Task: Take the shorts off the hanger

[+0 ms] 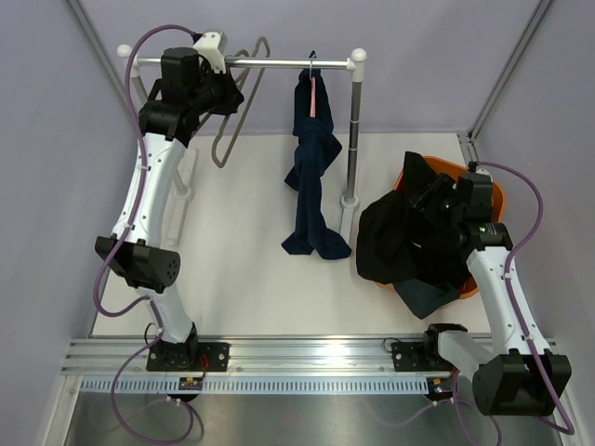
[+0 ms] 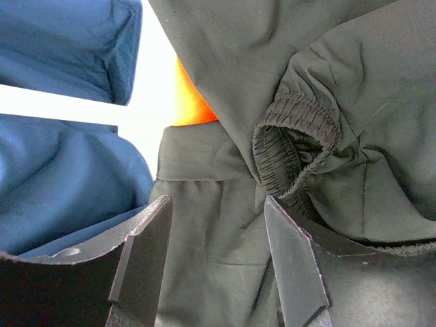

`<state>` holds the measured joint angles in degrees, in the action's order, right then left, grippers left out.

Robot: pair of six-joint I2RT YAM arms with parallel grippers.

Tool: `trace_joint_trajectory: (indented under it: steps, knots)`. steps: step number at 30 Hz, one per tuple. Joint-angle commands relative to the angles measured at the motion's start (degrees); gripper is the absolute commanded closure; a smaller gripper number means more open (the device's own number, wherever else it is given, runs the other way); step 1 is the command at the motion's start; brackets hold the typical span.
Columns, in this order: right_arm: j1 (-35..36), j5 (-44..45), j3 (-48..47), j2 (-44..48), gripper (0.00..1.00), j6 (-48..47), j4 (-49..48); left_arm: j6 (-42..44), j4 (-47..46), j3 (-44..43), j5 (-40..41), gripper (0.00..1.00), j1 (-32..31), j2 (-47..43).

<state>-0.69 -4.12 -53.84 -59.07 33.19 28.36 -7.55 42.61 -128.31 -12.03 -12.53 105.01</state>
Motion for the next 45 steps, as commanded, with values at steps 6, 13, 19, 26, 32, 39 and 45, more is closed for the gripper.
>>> trace_joint_trajectory:
  steps: [6, 13, 19, 26, 32, 39, 45]
  knots:
    - [0.42, -0.98, -1.26, 0.88, 0.35, -0.67, -1.03, 0.7, -2.27, 2.63, 0.43, 0.89, 0.23, -5.52]
    - [0.42, -1.24, -1.0, 0.88, 0.34, -0.67, -1.11, 0.96, -2.62, 3.59, 0.61, 0.74, 0.23, -8.24]
    - [0.42, -0.89, -0.82, 1.06, 0.35, -0.93, -0.76, 0.7, -3.67, 5.0, 1.05, 0.64, 0.23, -12.28]
    - [0.34, -0.89, -0.82, 1.59, 0.35, -0.85, -0.59, 0.43, -3.85, 5.0, 2.27, 0.63, 0.14, -16.68]
    - [0.42, -0.8, -0.56, 1.5, 0.34, -0.85, -0.67, 2.1, -8.85, 10.87, 11.4, 0.65, -6.16, -25.45]
    - [0.42, -0.8, -0.38, 1.5, 0.34, -0.93, -0.76, 1.75, -12.11, 9.57, 16.07, 0.58, -17.69, -24.16]
    - [0.42, 0.25, -1.0, 1.85, 0.34, -1.72, 0.29, 1.31, -13.87, 8.08, 17.57, 0.57, -23.41, -18.36]
